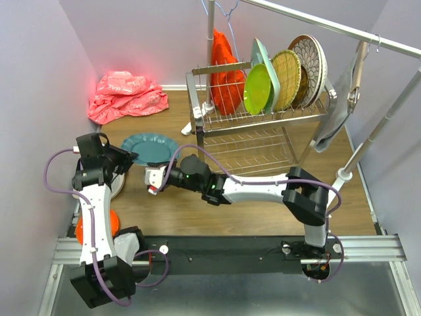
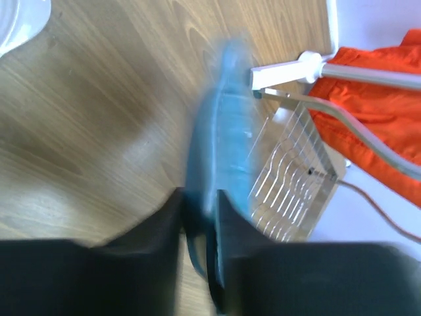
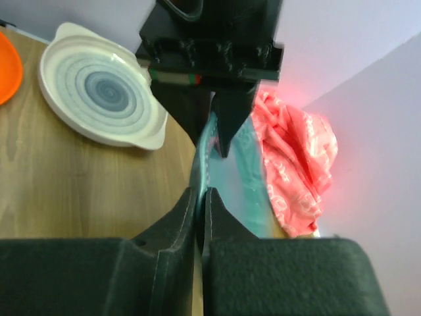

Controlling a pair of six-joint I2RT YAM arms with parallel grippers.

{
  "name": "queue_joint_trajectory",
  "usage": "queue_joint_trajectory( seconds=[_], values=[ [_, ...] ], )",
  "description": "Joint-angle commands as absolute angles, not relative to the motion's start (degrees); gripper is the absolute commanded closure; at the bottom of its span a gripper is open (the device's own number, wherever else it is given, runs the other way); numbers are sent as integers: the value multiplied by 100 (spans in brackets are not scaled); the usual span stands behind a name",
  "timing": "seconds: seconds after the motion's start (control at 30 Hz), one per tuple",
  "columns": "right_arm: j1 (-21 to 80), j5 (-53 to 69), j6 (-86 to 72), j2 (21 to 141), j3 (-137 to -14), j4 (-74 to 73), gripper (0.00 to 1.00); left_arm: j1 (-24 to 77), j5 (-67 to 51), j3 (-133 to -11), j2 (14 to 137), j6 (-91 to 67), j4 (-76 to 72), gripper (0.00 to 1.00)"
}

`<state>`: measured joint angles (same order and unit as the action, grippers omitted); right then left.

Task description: Load the plates into the dish rack

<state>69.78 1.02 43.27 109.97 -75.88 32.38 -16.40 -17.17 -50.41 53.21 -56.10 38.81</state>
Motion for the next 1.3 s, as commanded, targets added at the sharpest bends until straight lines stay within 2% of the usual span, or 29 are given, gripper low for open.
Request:
queue_joint_trajectory(
  seconds=[0.0, 0.07, 0.47, 0.63, 0.93, 1.1, 1.27],
  values=[
    [7136, 167, 4526, 10749, -7594, 4412, 100, -1670, -1951, -4834, 5054, -5563, 3613, 95],
    [7146, 185, 4518, 10723, -7489, 4421, 100, -1670, -1890, -4825, 5010, -5572, 3577, 100],
    [7172, 255, 4605, 10591, -7172, 4465, 99, -1679, -1995, -4711, 4676, -6134, 2945, 100],
    [7163, 264, 4614, 10591, -7128, 4482, 89, -1696, -2092, -4606, 4527, -6336, 2681, 100],
    [7163, 246, 4623, 10565, -6996, 4482, 78, -1793, -2364, -4237, 4228, -6749, 1838, 100],
    [7154, 211, 4623, 10538, -6943, 4482, 65, -1837, -2513, -4087, 4175, -6890, 1407, 100],
    [7163, 176, 4605, 10521, -6935, 4491, 59, -1863, -2575, -4061, 4219, -6926, 1178, 100]
  ],
)
